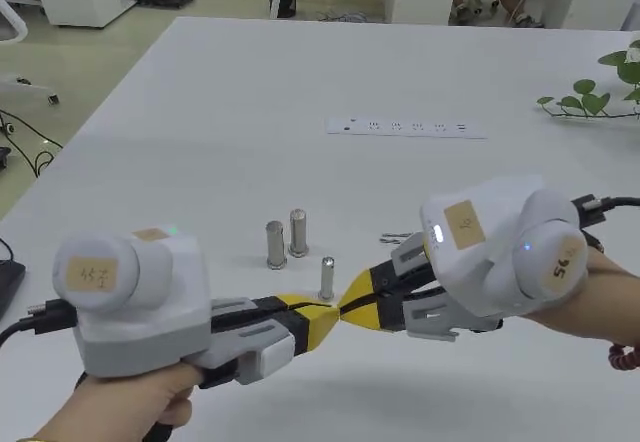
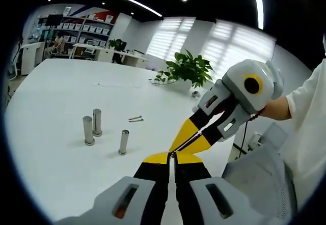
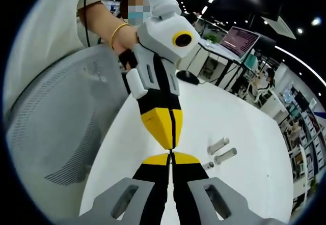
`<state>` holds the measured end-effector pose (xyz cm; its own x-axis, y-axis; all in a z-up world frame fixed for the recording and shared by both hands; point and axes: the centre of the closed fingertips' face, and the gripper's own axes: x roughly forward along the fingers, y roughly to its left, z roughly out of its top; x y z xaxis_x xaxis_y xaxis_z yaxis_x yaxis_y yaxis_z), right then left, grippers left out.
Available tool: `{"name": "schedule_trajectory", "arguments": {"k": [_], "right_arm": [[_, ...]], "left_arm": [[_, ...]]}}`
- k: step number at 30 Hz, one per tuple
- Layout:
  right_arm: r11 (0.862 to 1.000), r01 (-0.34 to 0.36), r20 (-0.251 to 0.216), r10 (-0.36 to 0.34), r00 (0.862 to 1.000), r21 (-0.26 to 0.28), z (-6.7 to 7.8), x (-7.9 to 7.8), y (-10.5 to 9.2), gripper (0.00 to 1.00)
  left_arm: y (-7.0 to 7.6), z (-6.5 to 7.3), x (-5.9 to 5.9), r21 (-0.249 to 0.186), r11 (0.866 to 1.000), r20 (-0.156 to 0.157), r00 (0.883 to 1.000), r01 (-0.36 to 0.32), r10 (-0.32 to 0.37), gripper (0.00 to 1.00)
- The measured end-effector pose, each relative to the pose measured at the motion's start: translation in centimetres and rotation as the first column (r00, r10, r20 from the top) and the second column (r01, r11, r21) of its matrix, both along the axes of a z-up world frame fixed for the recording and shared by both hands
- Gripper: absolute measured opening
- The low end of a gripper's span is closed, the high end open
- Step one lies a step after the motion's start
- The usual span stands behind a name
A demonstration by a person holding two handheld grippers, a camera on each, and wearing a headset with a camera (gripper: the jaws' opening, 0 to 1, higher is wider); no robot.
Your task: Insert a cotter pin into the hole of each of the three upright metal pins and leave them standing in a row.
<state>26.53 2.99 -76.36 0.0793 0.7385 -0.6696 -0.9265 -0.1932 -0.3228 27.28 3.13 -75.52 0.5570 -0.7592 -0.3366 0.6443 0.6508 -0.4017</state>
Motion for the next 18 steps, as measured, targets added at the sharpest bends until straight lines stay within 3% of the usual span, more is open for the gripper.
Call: {"name": "schedule_trajectory", "arguments": {"k": [9,18], "right_arm": [[1.000,0.019,-0.018,-0.019,1.000,0.024,0.14,-0.03,0.26,0.02],[0.998,0.048,-0.048,-0.046,0.998,0.049,0.13,0.14,0.40,0.04]], "left_arm": [[0.18,0.14,-0.04,0.019,1.000,0.030,0.999,0.017,-0.018,0.00],[0.36,0.35,0.08,0.016,1.000,0.036,0.999,0.015,-0.016,0.00]]}}
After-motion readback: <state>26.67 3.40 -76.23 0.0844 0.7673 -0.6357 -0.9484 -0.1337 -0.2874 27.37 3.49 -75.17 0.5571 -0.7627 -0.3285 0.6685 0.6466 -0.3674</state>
